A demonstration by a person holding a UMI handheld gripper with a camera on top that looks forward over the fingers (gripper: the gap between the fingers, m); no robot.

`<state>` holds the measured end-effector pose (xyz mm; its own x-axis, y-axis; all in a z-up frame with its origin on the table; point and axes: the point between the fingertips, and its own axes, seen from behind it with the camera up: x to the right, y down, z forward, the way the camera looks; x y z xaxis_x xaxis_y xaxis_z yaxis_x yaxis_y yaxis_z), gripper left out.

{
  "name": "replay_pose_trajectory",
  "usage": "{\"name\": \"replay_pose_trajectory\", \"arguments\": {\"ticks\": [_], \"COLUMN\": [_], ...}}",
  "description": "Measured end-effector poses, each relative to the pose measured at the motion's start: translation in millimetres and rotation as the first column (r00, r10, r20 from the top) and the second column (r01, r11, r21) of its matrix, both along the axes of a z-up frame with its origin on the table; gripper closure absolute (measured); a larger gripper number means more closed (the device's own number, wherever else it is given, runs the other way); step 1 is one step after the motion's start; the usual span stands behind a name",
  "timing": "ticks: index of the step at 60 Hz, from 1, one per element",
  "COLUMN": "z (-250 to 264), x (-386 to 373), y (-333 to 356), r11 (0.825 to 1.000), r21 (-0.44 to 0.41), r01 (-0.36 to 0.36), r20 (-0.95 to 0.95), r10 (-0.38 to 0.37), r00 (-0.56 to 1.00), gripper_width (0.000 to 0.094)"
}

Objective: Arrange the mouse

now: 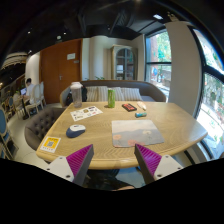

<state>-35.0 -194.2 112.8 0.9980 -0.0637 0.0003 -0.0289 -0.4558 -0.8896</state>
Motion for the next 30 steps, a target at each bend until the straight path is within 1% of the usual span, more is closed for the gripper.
{"name": "replay_pose_trajectory", "arguments": {"ticks": [8,14,18,25,30], "z": [-6,-15,-23,-37,-53], "x": [-10,-30,-49,-91,-127], "y": [6,18,29,54,77], "r11": [1.000,0.998,0.995,0.985,0.969], "r21": [-0.006,-0.006,-0.012,-0.016,-0.032], "r01": [-0.025,-0.063,-0.098,-0.174,-0.245], "r20": [-0.003,-0.039,-0.065,-0.114,-0.147], "r10": [0.025,0.063,0.097,0.171,0.238], "r00": [1.000,0.997,0.993,0.979,0.960], "gripper_width": [0.0079,0.0080,0.0102,0.0103,0.0099]}}
